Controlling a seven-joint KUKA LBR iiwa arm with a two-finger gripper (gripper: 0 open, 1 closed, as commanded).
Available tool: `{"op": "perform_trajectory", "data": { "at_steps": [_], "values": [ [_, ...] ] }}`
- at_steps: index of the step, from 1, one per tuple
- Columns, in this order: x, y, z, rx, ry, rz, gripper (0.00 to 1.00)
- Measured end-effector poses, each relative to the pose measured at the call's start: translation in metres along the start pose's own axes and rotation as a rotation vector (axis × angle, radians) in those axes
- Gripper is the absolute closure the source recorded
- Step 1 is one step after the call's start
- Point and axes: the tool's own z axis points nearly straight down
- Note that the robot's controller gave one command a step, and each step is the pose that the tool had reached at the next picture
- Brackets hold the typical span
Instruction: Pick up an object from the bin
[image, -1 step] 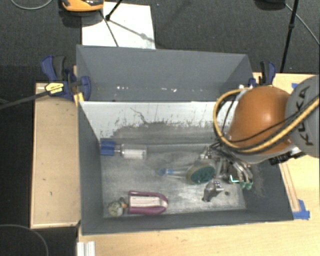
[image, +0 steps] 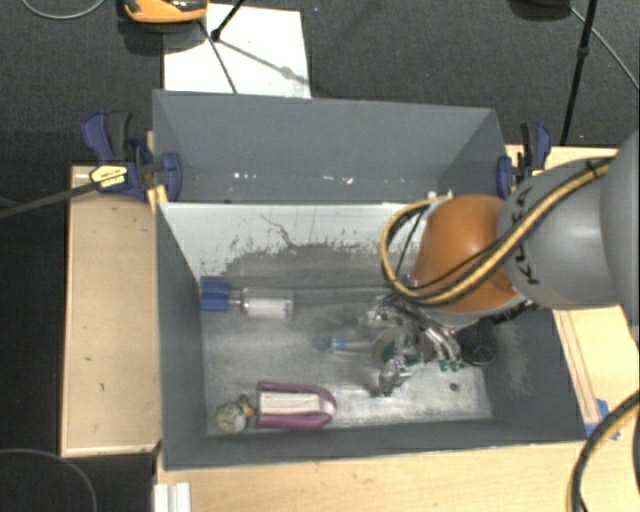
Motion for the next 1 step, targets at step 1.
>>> {"op": "perform_trajectory", "data": {
  "at_steps": [1],
  "values": [
    [-0.0003, 0.0001, -0.0032, 0.000, -0.003, 0.002, 1.00]
  ]
}}
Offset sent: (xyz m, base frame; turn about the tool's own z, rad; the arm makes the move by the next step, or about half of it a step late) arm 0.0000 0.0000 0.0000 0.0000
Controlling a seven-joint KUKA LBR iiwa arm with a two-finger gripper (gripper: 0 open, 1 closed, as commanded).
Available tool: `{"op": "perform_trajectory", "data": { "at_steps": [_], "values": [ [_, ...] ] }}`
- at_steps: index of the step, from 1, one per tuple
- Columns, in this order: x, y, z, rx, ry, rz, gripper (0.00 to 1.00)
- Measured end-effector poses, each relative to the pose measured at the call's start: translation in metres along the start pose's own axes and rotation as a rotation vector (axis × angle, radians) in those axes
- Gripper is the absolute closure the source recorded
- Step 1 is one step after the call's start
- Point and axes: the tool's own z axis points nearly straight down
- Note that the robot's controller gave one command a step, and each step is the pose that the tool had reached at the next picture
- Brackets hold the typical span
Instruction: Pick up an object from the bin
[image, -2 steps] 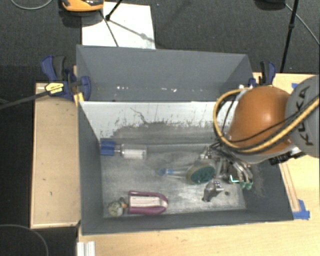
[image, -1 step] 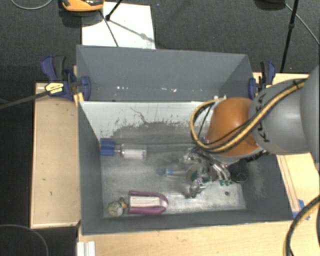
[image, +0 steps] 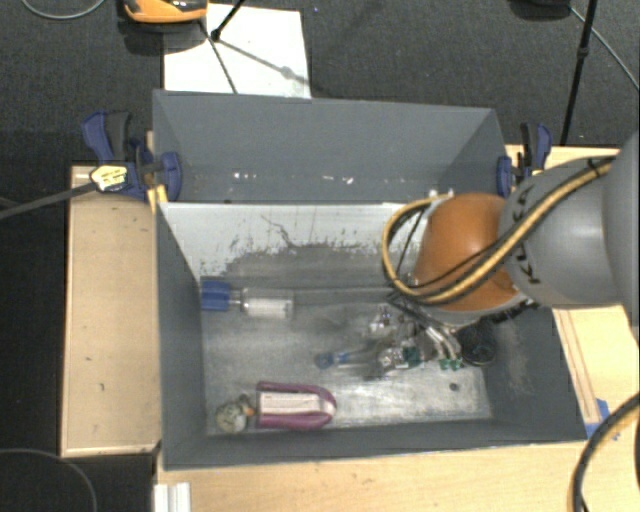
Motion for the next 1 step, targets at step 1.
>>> {"op": "perform_trajectory", "data": {
  "at_steps": [1],
  "values": [
    [0.0086, -0.0013, -0.1099, 0.001, -0.007, -0.054, 1.00]
  ]
}}
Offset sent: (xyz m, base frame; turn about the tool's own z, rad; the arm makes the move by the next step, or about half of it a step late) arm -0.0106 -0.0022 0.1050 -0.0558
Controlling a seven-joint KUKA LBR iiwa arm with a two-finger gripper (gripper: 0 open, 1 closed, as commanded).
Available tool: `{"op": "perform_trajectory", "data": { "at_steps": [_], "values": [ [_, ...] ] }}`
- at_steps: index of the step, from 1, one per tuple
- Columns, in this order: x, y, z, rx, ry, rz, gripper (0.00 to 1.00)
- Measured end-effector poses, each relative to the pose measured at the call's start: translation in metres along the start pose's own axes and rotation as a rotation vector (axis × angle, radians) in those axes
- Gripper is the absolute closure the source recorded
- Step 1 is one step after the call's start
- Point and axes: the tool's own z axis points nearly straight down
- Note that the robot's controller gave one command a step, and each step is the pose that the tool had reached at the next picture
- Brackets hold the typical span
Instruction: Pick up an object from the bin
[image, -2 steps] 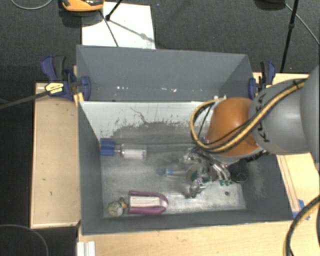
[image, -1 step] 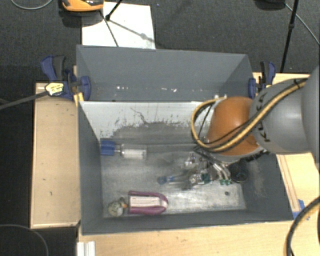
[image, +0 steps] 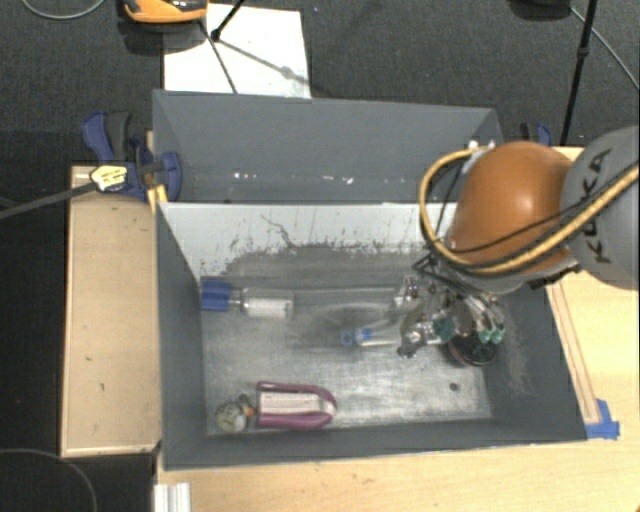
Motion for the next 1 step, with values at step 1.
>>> {"op": "perform_trajectory", "data": {
  "at_steps": [1],
  "values": [
    [-0.0353, -0.0618, -0.1026, 0.003, -0.002, -0.204, 1.00]
  ]
}}
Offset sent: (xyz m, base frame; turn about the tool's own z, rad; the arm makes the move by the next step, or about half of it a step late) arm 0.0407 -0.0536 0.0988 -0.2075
